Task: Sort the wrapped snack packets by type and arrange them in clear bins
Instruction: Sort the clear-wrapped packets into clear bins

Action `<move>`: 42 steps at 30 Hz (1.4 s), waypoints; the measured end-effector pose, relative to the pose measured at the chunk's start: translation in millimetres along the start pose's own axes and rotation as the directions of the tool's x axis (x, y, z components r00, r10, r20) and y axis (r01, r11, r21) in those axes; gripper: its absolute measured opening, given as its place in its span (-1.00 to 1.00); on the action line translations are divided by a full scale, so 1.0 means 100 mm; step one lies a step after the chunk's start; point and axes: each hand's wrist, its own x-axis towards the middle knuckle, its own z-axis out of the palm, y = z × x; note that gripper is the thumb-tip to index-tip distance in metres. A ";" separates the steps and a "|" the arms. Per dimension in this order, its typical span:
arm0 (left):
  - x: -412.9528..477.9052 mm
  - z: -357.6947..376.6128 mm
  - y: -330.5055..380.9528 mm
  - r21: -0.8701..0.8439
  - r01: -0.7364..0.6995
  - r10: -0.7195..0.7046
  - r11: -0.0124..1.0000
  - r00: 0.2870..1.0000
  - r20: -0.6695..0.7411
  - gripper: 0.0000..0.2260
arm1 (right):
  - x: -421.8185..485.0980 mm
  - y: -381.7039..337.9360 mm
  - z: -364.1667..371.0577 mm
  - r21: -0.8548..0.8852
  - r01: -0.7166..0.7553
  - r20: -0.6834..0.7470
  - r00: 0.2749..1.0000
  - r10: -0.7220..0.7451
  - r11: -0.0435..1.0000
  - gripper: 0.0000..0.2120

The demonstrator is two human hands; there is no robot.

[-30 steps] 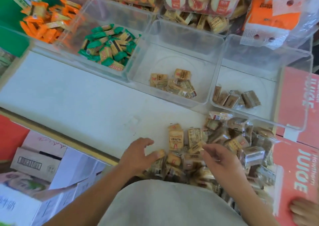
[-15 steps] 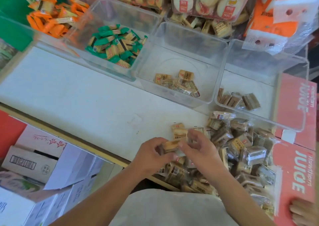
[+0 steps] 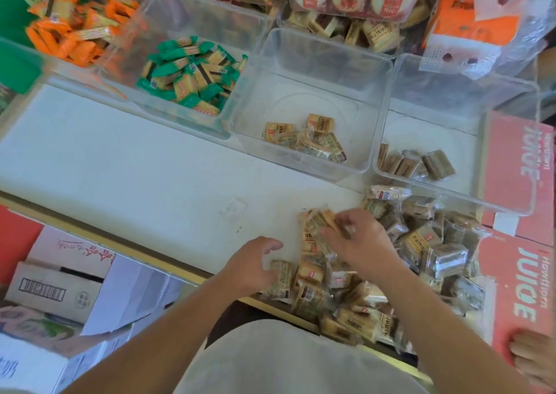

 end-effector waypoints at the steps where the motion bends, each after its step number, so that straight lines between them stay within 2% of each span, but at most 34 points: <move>1: -0.03 0.05 -0.07 0.034 -0.015 0.014 0.999 0.999 0.043 -0.39 | 0.10 -0.02 0.04 -0.075 0.054 0.035 0.998 -0.051 0.996 -0.60; 4: 0.00 0.18 -0.19 0.218 -0.074 0.064 0.973 0.997 0.053 -0.24 | 0.35 -0.05 0.19 -0.256 0.098 0.175 0.983 -0.054 0.962 -0.62; 6: 0.04 0.21 -0.24 0.235 -0.040 0.029 0.971 0.998 0.049 -0.22 | 0.45 -0.07 0.25 -0.316 0.085 0.209 0.978 -0.018 0.945 -0.65; 11: 0.03 -0.02 -0.31 0.145 0.031 -0.034 0.989 0.999 0.016 -0.42 | 0.64 -0.15 0.28 -0.354 0.031 0.330 0.939 0.094 0.935 -0.55; 13: 0.00 -0.17 -0.31 0.115 0.044 -0.038 0.992 0.998 -0.054 -0.54 | 0.70 -0.20 0.25 -0.312 -0.046 0.377 0.911 0.169 0.949 -0.40; 15: -0.03 -0.31 -0.26 0.024 0.036 -0.032 0.999 0.986 -0.166 -0.65 | 0.73 -0.21 0.25 -0.330 -0.091 0.419 0.878 0.232 0.940 -0.19; 17: -0.01 -0.43 -0.21 -0.173 -0.015 -0.033 0.985 0.961 -0.274 -0.68 | 0.76 -0.20 0.26 -0.407 -0.062 0.435 0.864 0.253 0.911 -0.01; 19: 0.00 -0.51 -0.19 -0.329 -0.090 -0.010 0.940 0.957 -0.289 -0.67 | 0.81 -0.19 0.29 -0.370 -0.083 0.426 0.870 0.249 0.925 0.12; 21: 0.04 -0.52 -0.17 -0.391 -0.100 -0.017 0.915 0.958 -0.286 -0.76 | 0.86 -0.19 0.32 -0.290 -0.106 0.413 0.882 0.225 0.951 0.21; 23: 0.09 -0.47 -0.20 -0.425 -0.068 -0.095 0.903 0.932 -0.350 -0.86 | 0.88 -0.24 0.36 -0.260 -0.079 0.433 0.881 0.190 0.962 0.21; 25: 0.14 -0.42 -0.26 -0.480 0.023 -0.235 0.877 0.892 -0.386 -0.76 | 0.87 -0.29 0.42 -0.258 -0.015 0.466 0.874 0.138 0.966 0.16; 27: 0.14 -0.40 -0.32 -0.540 0.121 -0.357 0.833 0.862 -0.359 -0.65 | 0.87 -0.30 0.51 -0.223 0.006 0.480 0.871 0.104 0.975 0.12; 29: 0.14 -0.36 -0.40 -0.574 0.162 -0.404 0.803 0.855 -0.325 -0.56 | 0.90 -0.30 0.58 -0.177 -0.050 0.472 0.872 0.129 0.983 0.12; 32: 0.16 -0.31 -0.43 -0.632 0.189 -0.435 0.751 0.863 -0.259 -0.48 | 0.92 -0.31 0.71 -0.217 -0.070 0.456 0.875 0.164 0.974 0.16; 35: 0.19 -0.33 -0.41 -0.652 0.187 -0.442 0.735 0.862 -0.250 -0.67 | 0.85 -0.34 0.74 -0.165 -0.053 0.444 0.887 0.122 0.985 0.06; 38: 0.15 -0.47 -0.21 -0.686 0.154 -0.470 0.711 0.830 -0.301 -0.76 | 0.76 -0.39 0.62 -0.054 -0.062 0.374 0.924 0.078 0.997 0.10; 40: 0.10 -0.64 0.00 -0.773 0.059 -0.499 0.631 0.794 -0.347 -0.78 | 0.74 -0.51 0.43 0.021 -0.046 0.308 0.951 0.037 0.999 0.09; 42: 0.06 -0.86 0.28 -0.802 -0.057 -0.487 0.594 0.768 -0.415 -0.78 | 0.70 -0.72 0.17 0.111 -0.038 0.232 0.973 0.012 0.993 -0.09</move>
